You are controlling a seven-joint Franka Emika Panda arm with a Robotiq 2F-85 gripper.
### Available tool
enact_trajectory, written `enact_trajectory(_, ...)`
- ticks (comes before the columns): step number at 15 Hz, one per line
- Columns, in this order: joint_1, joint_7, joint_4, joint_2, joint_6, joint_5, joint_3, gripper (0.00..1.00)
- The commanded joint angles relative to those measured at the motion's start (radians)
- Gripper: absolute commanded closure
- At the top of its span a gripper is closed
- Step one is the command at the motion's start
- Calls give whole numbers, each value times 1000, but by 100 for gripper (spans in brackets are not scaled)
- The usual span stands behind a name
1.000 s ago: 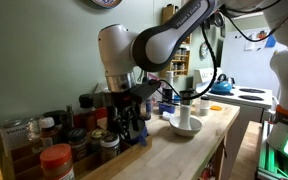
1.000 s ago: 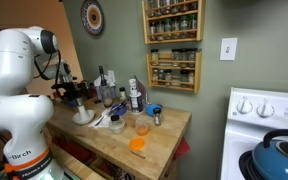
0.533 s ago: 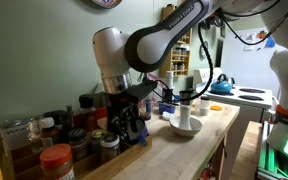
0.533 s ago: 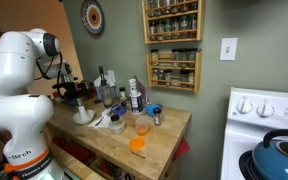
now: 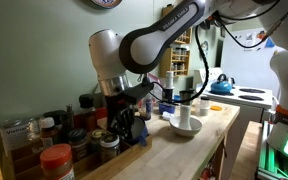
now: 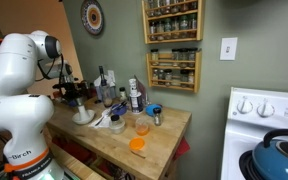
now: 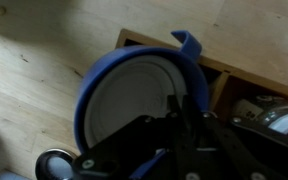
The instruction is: Remove the white saucer plate inside the navy blue bowl and put it on top of the salt shaker that is in the white bowl
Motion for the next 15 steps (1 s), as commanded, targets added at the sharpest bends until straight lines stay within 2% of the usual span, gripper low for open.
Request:
enact_trajectory(1, 25, -14, -23, -46, -1, -14, -12, 100)
enact_trajectory(5, 43, -21, -24, -71, -31, -49, -15, 100)
enact_trajectory(9, 47, -45, -2, -41, -58, -42, -15, 100)
enact_trajectory(15, 43, -55, 11, 0, -22, -40, -29, 100)
